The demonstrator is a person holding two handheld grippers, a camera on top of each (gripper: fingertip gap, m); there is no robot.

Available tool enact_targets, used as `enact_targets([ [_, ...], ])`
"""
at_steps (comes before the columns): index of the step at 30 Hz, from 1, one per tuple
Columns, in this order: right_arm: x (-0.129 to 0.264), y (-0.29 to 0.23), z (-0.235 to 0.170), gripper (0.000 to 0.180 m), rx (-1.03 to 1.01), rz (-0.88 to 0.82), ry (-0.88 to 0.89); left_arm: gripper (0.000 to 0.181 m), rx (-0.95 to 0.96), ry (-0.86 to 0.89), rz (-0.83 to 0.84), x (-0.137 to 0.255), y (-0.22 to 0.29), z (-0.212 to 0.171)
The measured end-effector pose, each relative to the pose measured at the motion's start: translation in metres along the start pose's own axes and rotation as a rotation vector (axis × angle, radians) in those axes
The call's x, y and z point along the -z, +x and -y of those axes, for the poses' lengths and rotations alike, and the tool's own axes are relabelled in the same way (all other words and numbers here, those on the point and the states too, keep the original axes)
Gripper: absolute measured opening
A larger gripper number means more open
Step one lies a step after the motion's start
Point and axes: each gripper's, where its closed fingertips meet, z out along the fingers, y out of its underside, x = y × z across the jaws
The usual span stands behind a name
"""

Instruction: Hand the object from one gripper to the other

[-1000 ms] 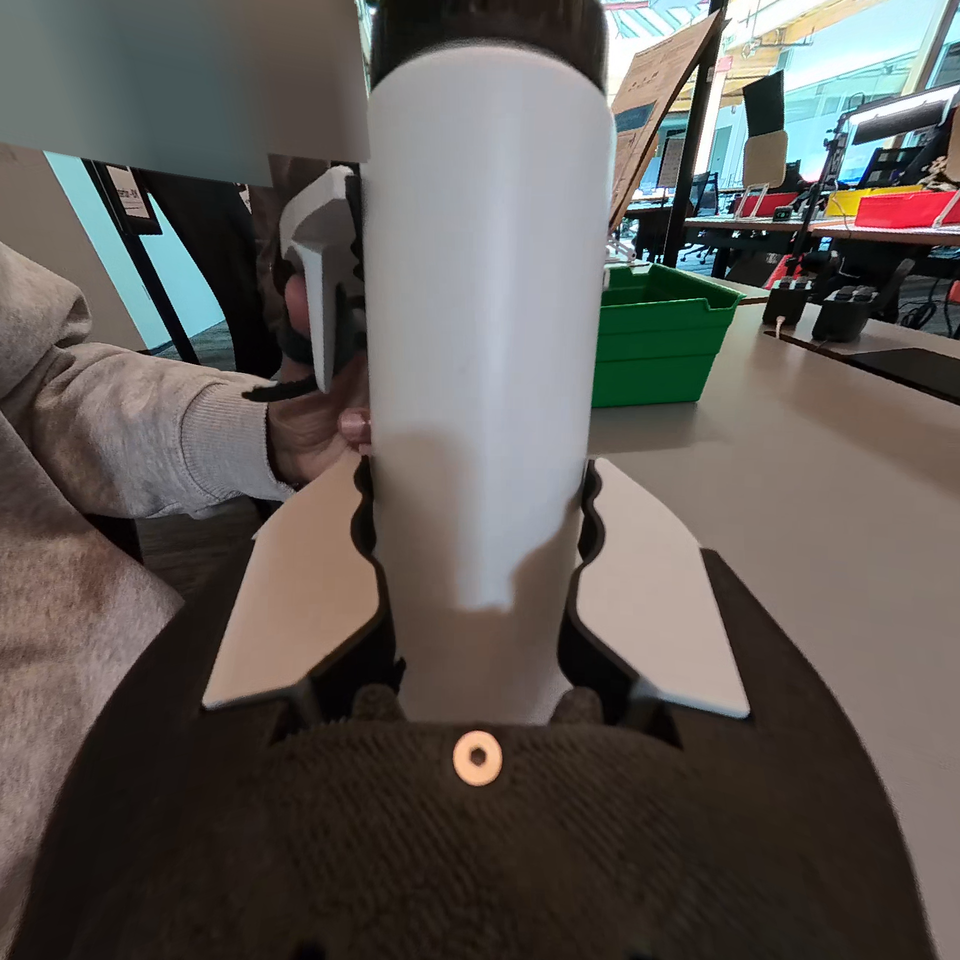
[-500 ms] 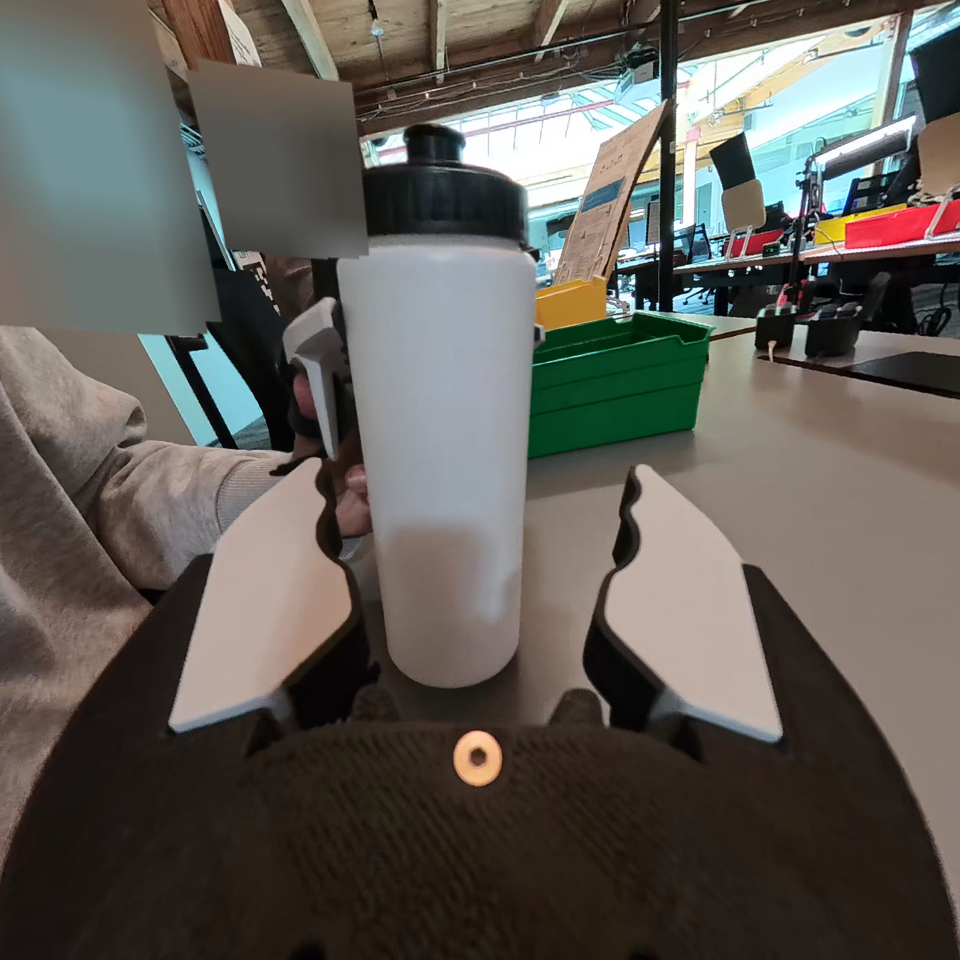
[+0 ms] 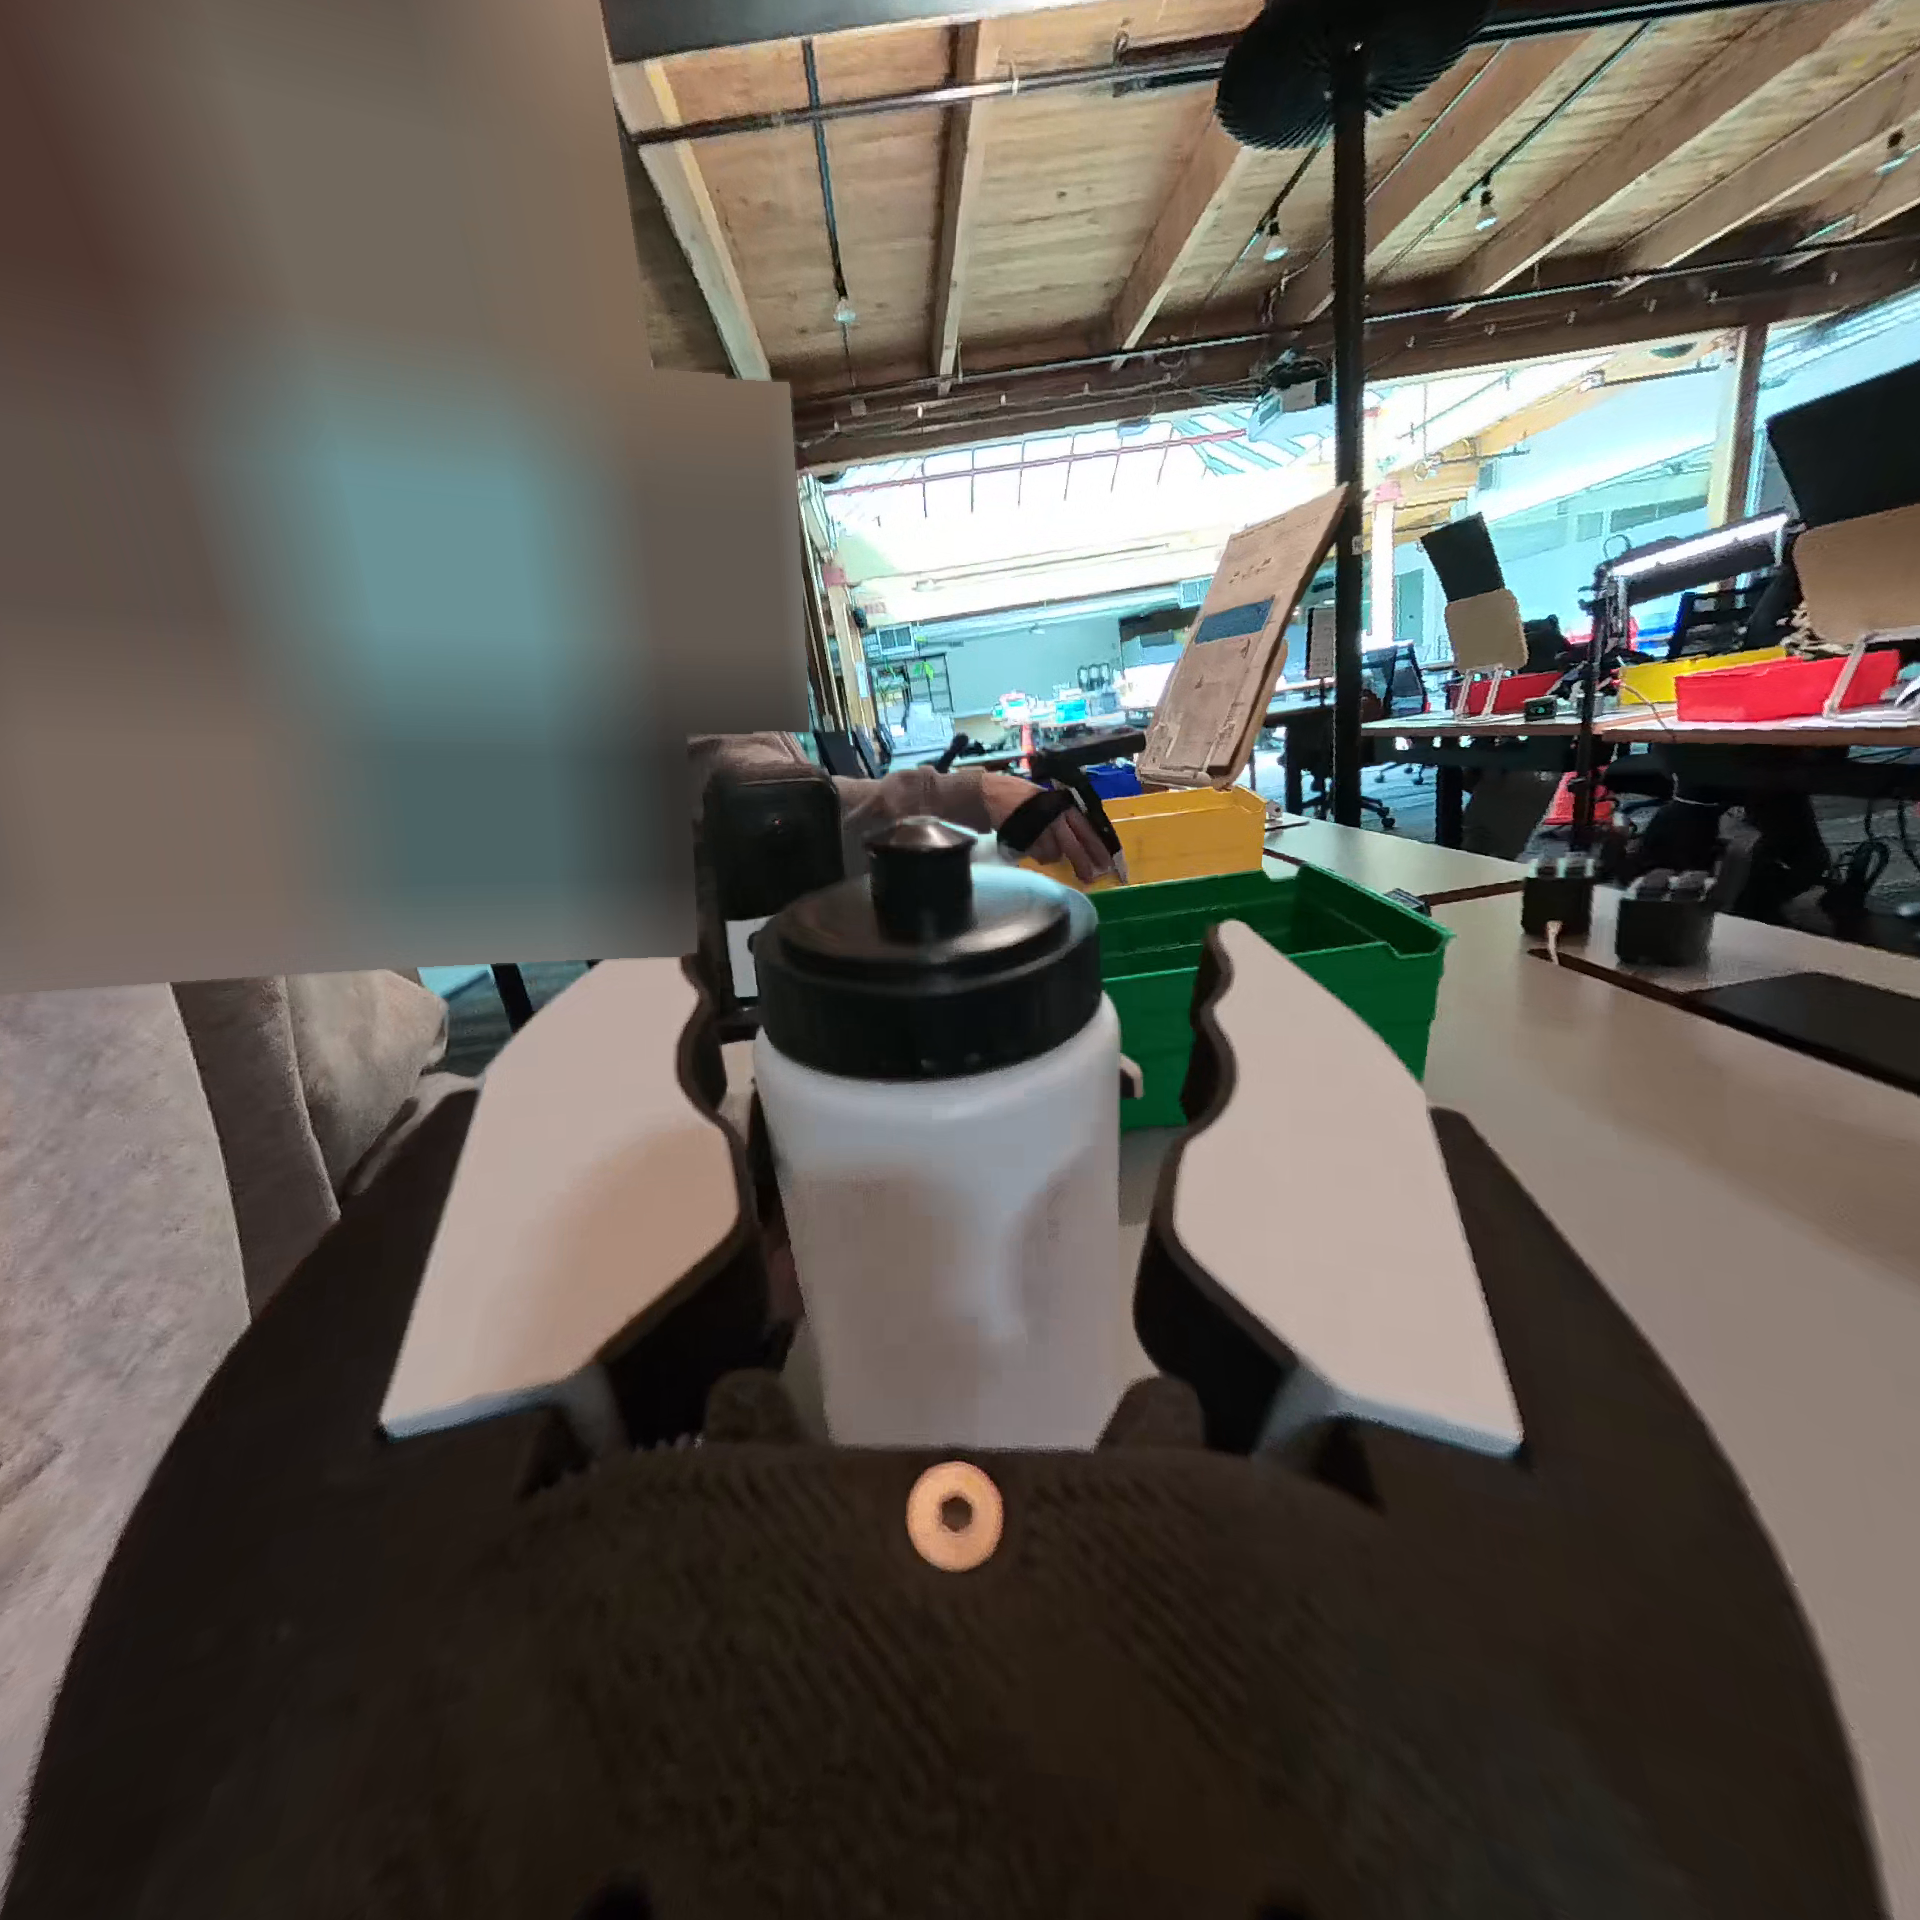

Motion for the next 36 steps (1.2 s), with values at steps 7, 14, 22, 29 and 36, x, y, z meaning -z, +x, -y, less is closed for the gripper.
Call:
enact_targets([
  [7, -0.009, -0.013, -0.001, 0.083, 0.107, 0.0, -0.095, 0.084, -0.054, -0.037, -0.028, -0.008, 0.015, -0.005],
  [14, -0.013, -0.021, -0.007, 0.086, 0.109, 0.04, -0.143, 0.084, -0.029, -0.024, -0.029, -0.007, 0.014, -0.005],
  [22, -0.014, -0.022, -0.013, 0.087, 0.123, 0.039, -0.195, 0.084, -0.059, -0.01, -0.042, -0.009, 0.023, 0.0],
  [29, -0.013, -0.025, -0.012, 0.079, 0.1, 0.046, -0.199, 0.084, -0.048, 0.001, -0.044, -0.009, 0.024, 0.002],
  [36, -0.009, -0.016, -0.006, 0.078, 0.115, -0.008, -0.205, 0.095, -0.03, 0.054, 0.012, -0.007, 0.016, 0.007],
])
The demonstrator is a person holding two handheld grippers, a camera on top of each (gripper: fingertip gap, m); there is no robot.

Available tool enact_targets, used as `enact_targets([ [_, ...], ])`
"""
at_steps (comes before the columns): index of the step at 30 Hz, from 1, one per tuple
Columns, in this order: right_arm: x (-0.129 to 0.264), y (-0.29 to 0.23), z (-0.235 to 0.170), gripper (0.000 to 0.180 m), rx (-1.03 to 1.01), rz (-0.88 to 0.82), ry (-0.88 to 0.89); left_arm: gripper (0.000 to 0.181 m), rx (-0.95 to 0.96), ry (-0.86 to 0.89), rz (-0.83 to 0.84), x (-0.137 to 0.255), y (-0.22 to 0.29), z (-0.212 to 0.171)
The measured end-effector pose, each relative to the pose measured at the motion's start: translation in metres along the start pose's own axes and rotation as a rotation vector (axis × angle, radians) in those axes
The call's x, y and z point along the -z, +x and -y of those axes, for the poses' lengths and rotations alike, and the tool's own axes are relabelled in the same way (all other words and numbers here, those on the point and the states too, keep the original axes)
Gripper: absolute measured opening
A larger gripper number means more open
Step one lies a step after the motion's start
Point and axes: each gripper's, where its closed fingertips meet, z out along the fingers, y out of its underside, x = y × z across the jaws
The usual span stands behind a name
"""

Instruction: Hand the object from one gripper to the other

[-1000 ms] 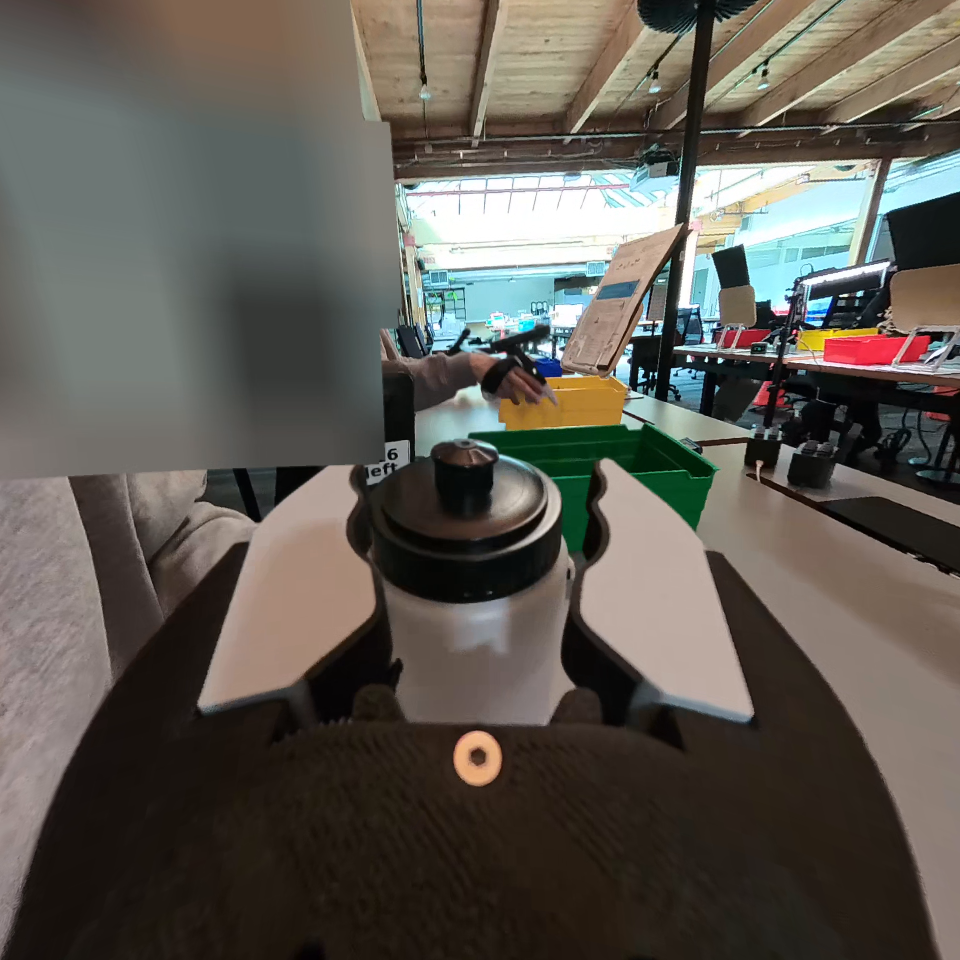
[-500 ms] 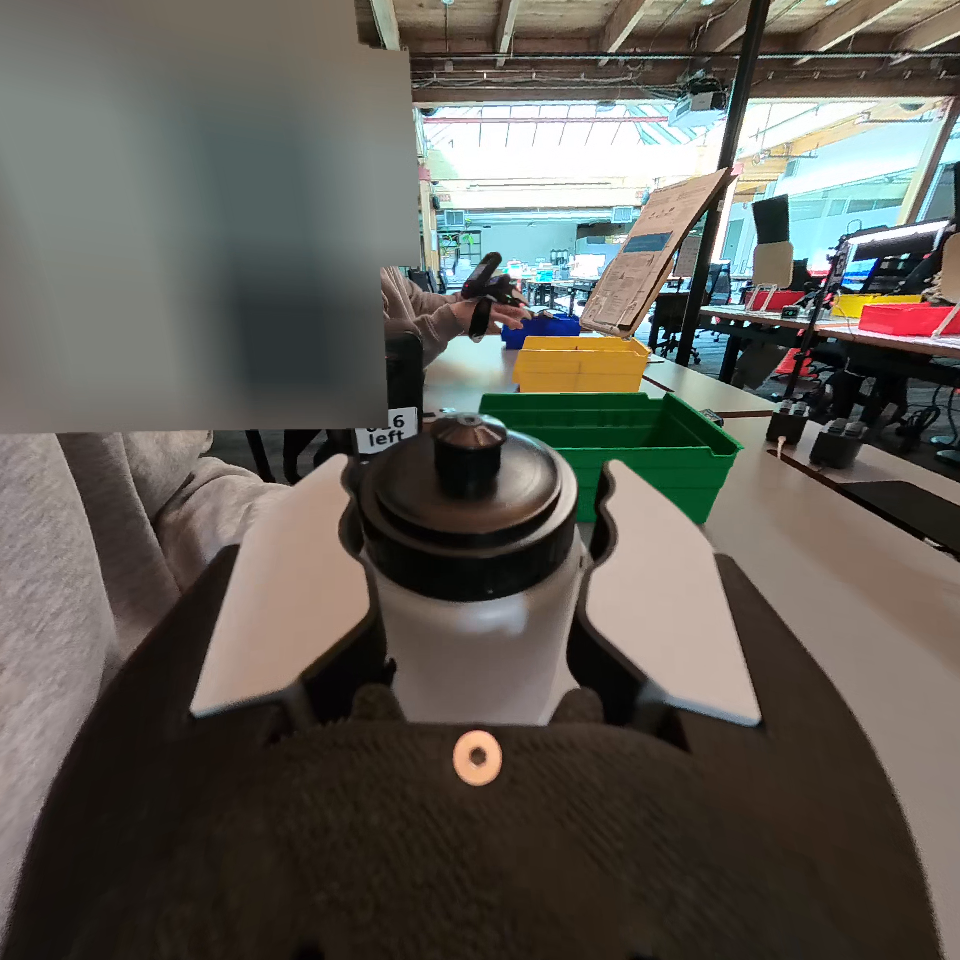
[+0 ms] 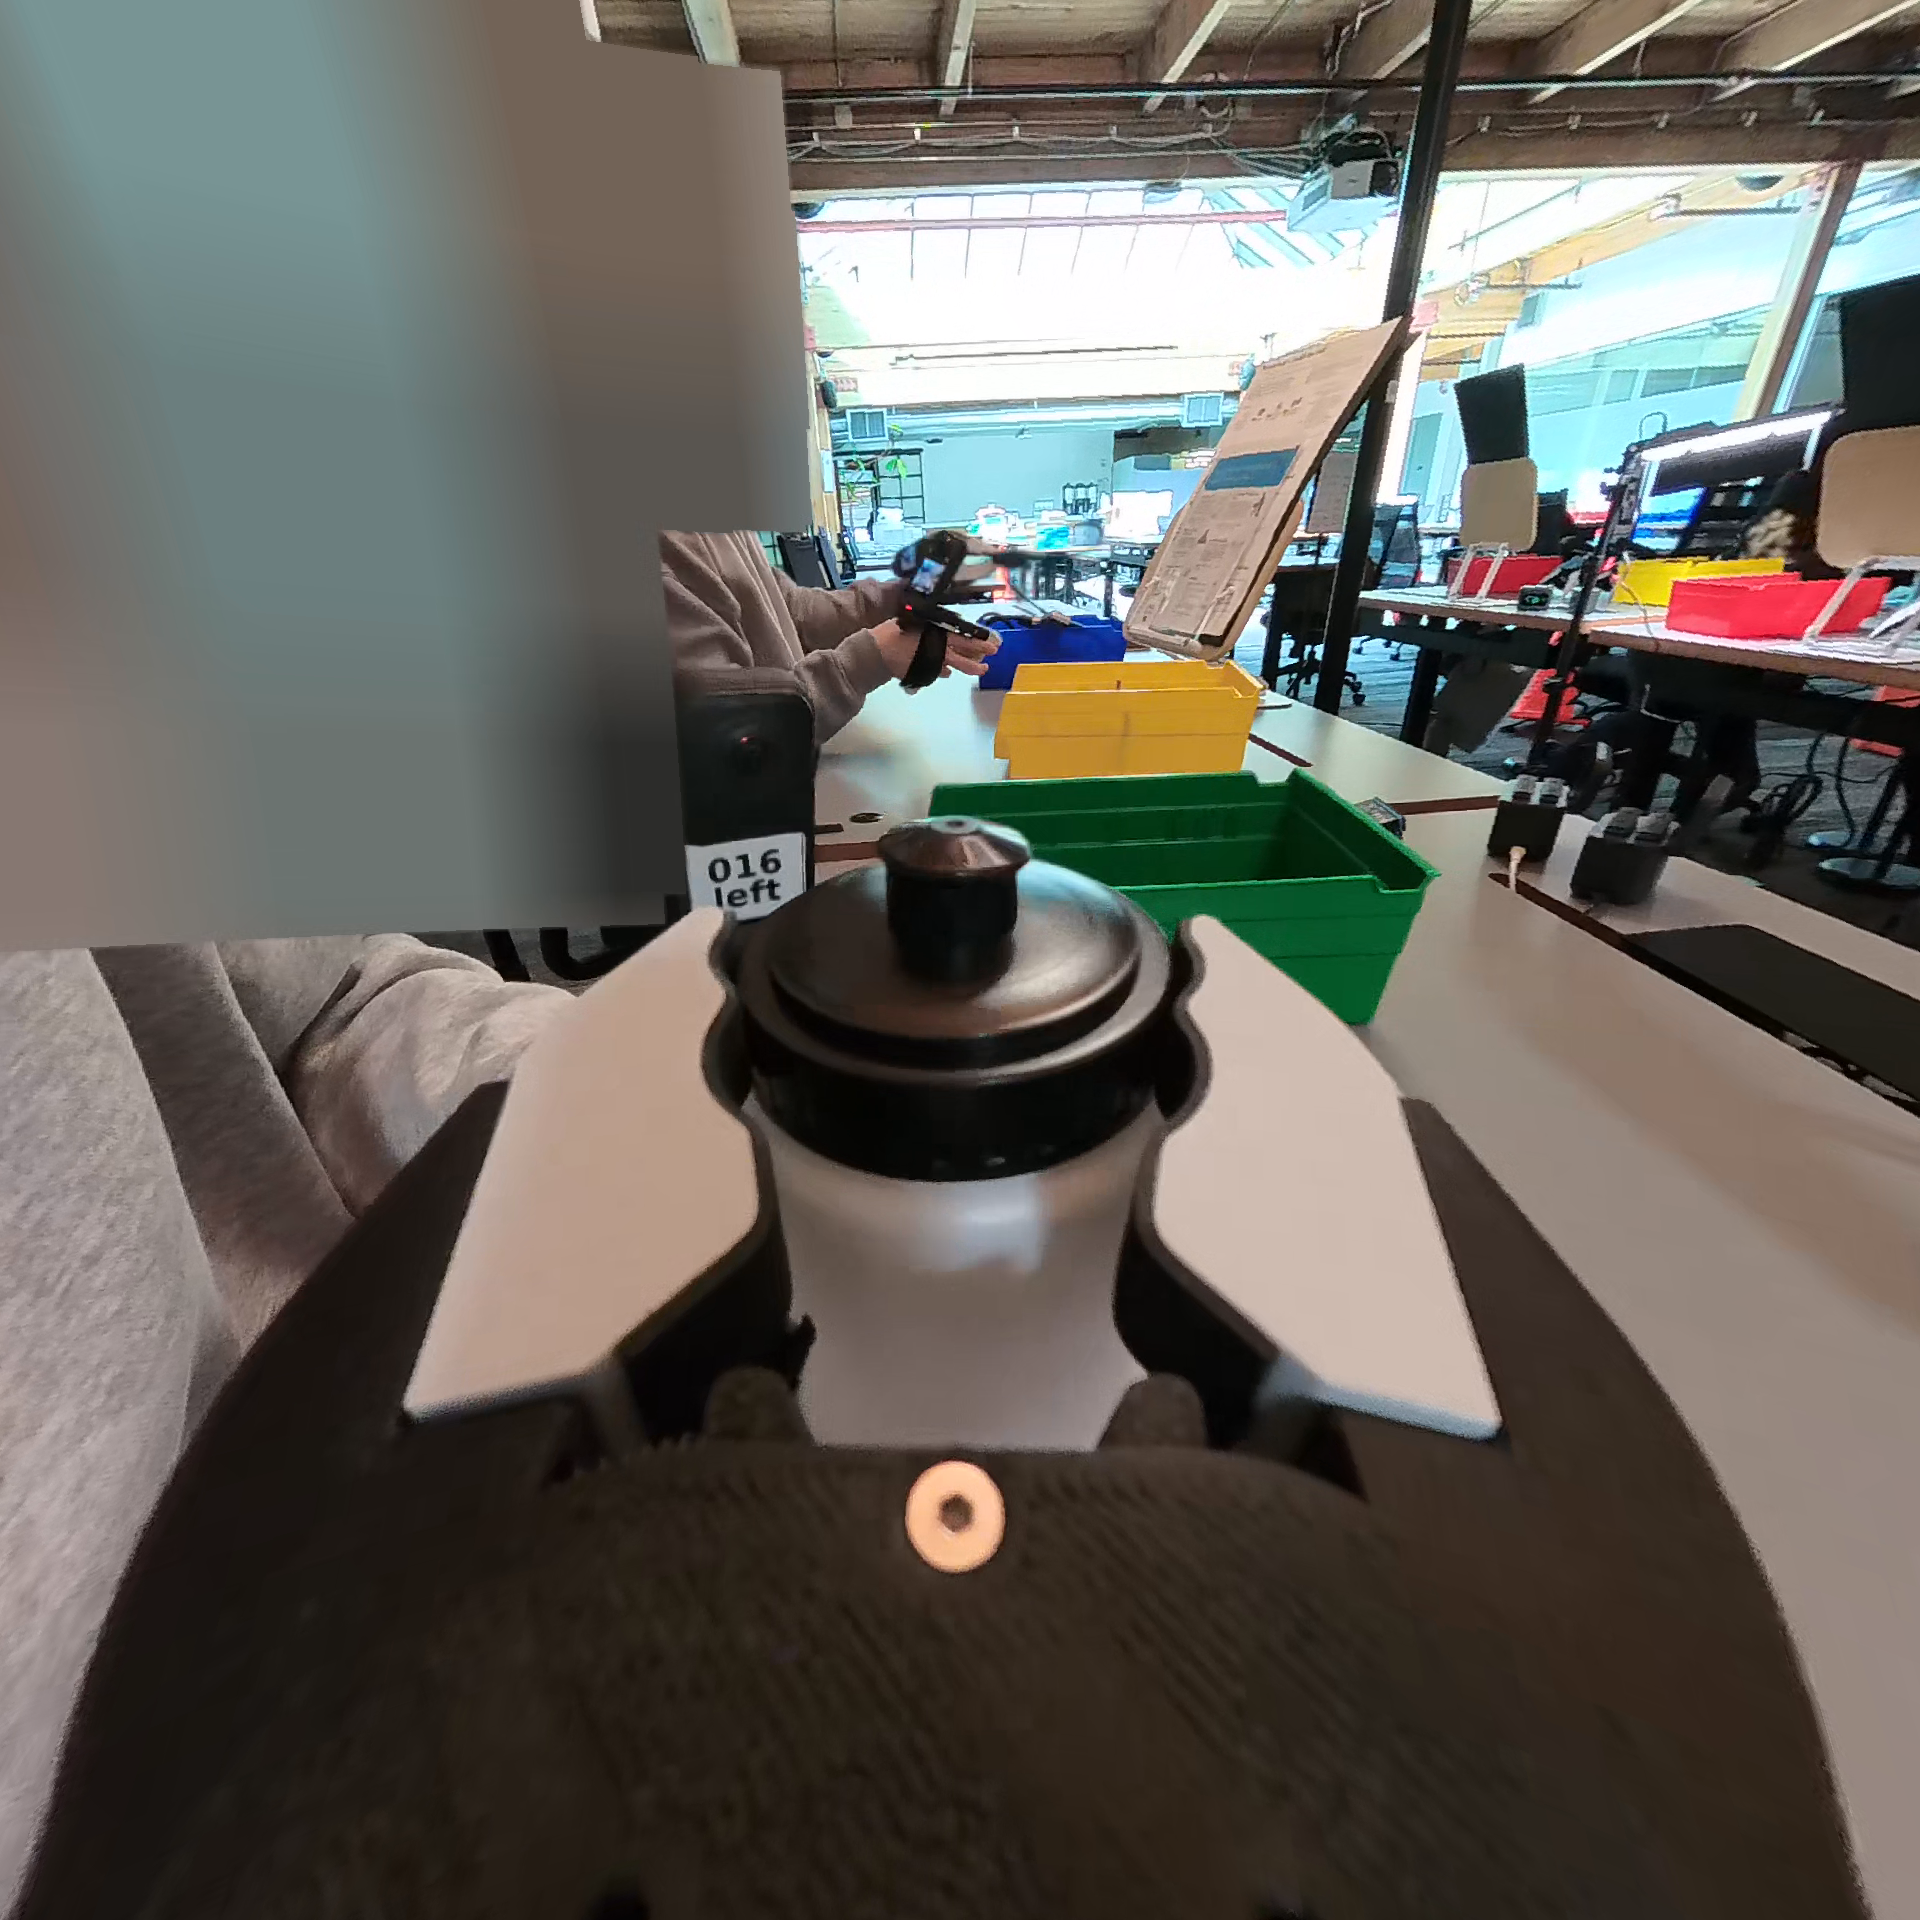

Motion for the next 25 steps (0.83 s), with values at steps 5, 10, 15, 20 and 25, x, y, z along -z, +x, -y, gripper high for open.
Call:
enact_targets([
  [5, 0.011, 0.012, 0.012, 0.078, 0.024, -0.054, -0.005, 0.104, 0.06, -0.058, -0.01, -0.003, -0.005, -0.018],
  [10, 0.024, 0.021, 0.028, 0.078, 0.054, -0.103, 0.003, 0.117, 0.094, -0.182, -0.044, -0.009, -0.004, -0.049],
  [15, 0.03, 0.02, 0.041, 0.078, 0.064, -0.116, 0.022, 0.129, 0.136, -0.325, -0.076, -0.013, 0.0, -0.081],
  [20, 0.029, 0.01, 0.053, 0.078, 0.017, -0.078, 0.065, 0.123, 0.12, -0.386, -0.078, -0.014, 0.003, -0.094],
  [25, 0.026, 0.0, 0.06, 0.078, -0.006, -0.047, 0.088, 0.123, 0.145, -0.391, -0.099, -0.014, 0.007, -0.095],
])
